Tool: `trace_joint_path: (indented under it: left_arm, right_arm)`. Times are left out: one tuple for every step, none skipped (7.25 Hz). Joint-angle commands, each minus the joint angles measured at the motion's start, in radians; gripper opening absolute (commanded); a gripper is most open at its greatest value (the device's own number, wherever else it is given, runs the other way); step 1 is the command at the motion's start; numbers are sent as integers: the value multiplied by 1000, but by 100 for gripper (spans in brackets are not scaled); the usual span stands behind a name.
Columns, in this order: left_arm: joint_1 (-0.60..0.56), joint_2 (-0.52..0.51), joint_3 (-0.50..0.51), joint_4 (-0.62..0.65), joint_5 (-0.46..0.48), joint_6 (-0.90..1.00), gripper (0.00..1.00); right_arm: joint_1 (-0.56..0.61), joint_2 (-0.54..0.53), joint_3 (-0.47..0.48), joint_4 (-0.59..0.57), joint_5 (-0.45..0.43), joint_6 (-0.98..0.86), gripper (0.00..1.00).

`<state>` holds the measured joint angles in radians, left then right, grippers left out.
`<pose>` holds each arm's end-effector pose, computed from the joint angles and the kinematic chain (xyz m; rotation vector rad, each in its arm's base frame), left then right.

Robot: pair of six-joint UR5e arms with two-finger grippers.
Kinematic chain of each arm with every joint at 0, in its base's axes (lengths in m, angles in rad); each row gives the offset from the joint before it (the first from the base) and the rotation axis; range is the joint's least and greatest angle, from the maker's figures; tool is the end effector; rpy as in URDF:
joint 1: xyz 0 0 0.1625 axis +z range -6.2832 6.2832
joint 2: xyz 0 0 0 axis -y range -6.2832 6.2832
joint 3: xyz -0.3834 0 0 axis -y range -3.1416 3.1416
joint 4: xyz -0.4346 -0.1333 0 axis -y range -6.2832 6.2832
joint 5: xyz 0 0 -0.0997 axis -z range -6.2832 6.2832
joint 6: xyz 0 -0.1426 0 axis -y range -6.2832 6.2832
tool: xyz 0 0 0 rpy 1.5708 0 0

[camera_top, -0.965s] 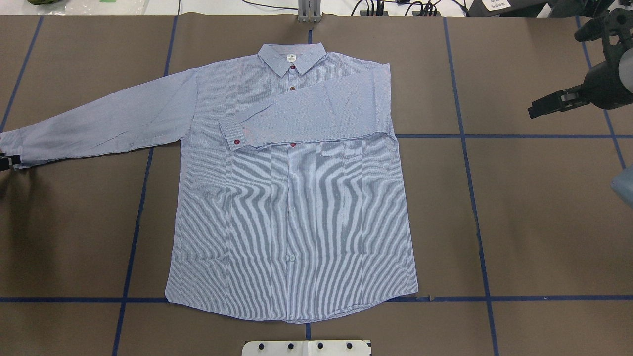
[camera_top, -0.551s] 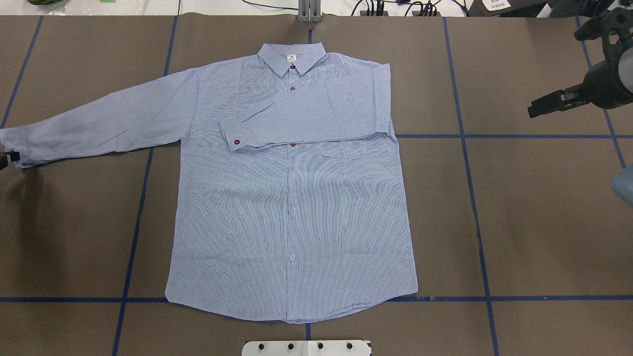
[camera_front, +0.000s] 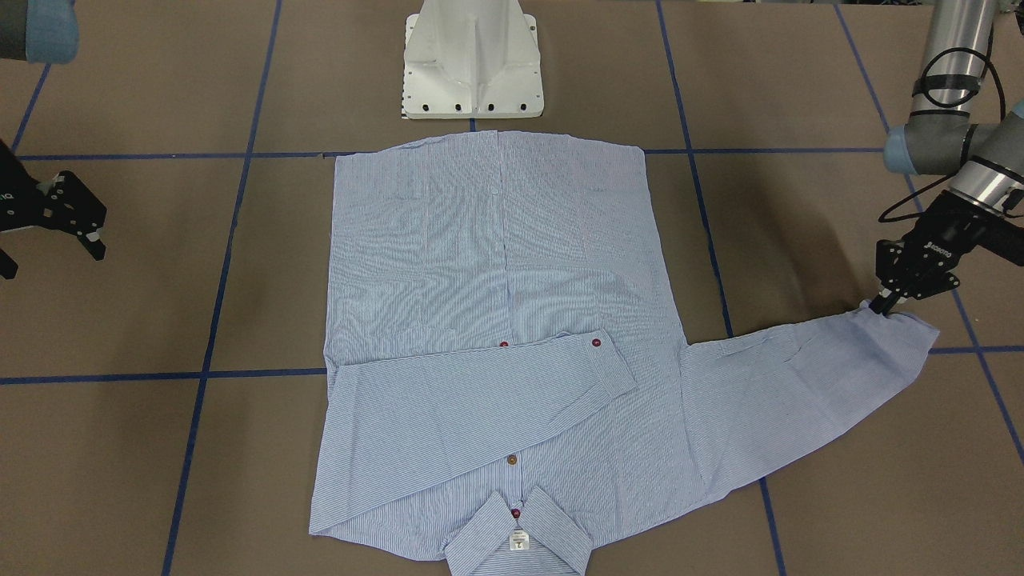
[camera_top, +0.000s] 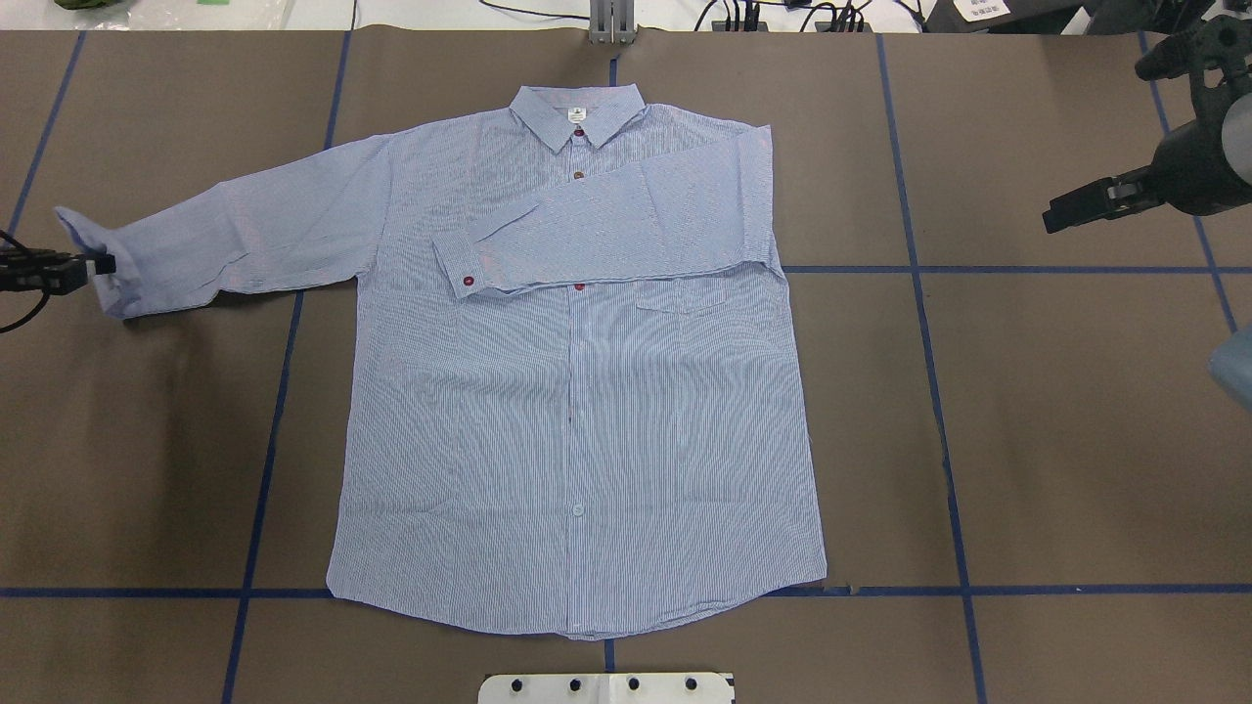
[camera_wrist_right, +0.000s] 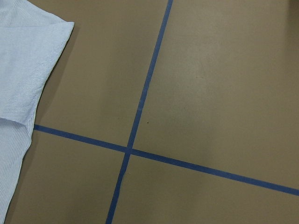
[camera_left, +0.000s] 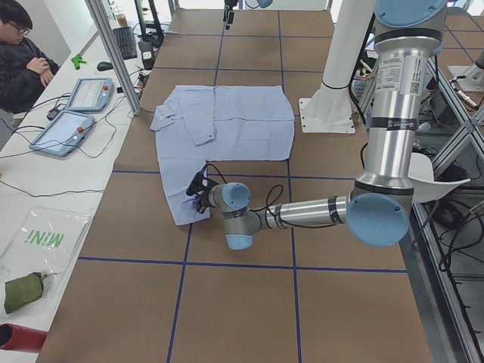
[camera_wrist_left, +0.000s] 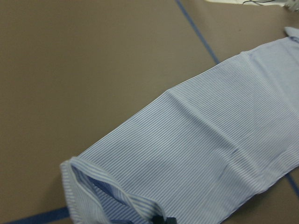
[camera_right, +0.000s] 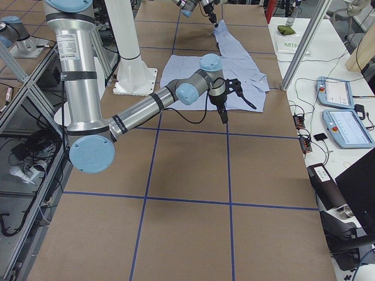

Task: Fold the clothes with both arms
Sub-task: 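Lower the left gripper to the other sleeve's cuff and grasp it, then carry the grasped sleeve across the shirt body toward the other sleeve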

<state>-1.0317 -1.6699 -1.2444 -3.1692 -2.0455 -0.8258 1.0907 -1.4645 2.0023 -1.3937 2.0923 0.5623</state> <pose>0.2524 -0.5545 0.5694 0.7880 1.1499 0.0866 -0.2082 -0.5346 0.3491 0.3568 -0.7796 -0.1092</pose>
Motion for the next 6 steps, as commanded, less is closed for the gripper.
trace_joint_path:
  left_arm:
    - [43, -182, -7, 20, -48, 62, 0]
    - [133, -276, 3, 41, -41, 45, 0]
    - [169, -357, -1, 151, -30, 31, 0]
    - [200, -460, -1, 290, -27, 33, 0]
    - [231, -532, -7, 413, 31, 22, 0]
    - [269, -606, -4, 492, 78, -36, 0]
  right_arm:
    - [0, 4, -4, -1, -2, 1, 100]
    - [0, 6, -5, 1, -2, 1, 100]
    - [0, 7, -7, -1, -2, 1, 100]
    - [0, 7, -7, -1, -2, 1, 100]
    - [0, 9, -7, -1, -2, 2, 100]
    - [-2, 10, -7, -1, -3, 4, 100]
